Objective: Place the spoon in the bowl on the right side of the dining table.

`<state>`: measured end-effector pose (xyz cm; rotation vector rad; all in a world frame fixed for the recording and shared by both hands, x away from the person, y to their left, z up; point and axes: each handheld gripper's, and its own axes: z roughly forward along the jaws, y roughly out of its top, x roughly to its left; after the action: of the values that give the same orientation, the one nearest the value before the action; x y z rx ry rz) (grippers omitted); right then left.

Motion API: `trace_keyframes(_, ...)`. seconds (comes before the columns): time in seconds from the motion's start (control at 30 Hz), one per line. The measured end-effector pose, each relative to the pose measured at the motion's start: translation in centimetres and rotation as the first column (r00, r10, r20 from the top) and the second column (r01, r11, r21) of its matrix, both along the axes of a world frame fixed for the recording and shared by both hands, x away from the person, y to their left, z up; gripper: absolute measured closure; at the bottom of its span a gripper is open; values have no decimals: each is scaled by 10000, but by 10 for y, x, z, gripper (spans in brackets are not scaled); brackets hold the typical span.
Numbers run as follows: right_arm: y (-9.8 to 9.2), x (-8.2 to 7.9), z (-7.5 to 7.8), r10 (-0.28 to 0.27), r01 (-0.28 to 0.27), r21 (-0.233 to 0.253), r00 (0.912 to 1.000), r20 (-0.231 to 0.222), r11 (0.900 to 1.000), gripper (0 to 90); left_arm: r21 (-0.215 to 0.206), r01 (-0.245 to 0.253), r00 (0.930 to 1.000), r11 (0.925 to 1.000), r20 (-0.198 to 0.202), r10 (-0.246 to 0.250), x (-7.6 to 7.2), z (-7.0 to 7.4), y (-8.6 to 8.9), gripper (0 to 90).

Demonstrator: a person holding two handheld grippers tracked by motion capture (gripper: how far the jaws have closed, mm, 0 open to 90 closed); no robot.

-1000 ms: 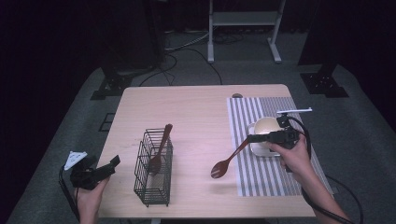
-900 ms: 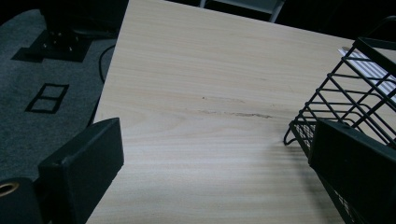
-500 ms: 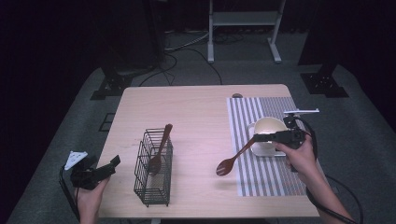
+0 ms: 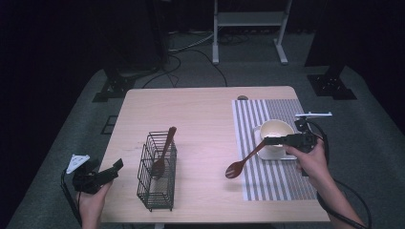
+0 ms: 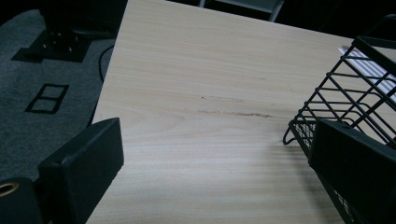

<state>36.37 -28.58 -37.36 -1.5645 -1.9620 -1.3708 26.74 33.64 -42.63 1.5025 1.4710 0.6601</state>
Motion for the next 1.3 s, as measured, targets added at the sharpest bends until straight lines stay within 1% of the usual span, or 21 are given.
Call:
trace_keyframes(0.37,-8,0,0,-214,214,-40,9998,5,9998,831,-17,9,10000,10000,8,-9,0,-1,-1,24)
trace_keyframes(0.7,-17,-1,-8,-462,462,-33,9989,-48,9989,830,-6,21,10000,10000,9,-21,0,-1,-1,24)
trace_keyframes(0.77,-20,-1,-9,-571,572,10,9983,-98,9984,831,10,23,10000,10000,14,-23,0,-1,-1,25)
trace_keyframes(0.97,-28,-1,-9,-794,794,70,9968,-64,9968,830,-3,20,10000,10000,6,-20,0,-1,-1,24)
trace_keyframes(1.0,-32,-1,-9,-938,939,90,9956,-88,9955,830,5,28,10000,10000,5,-28,0,-1,-1,25)
trace_keyframes(1.3,-45,-2,-9,-1360,1360,151,9907,-45,9906,830,12,28,10000,10000,-5,-28,1,-1,-2,25)
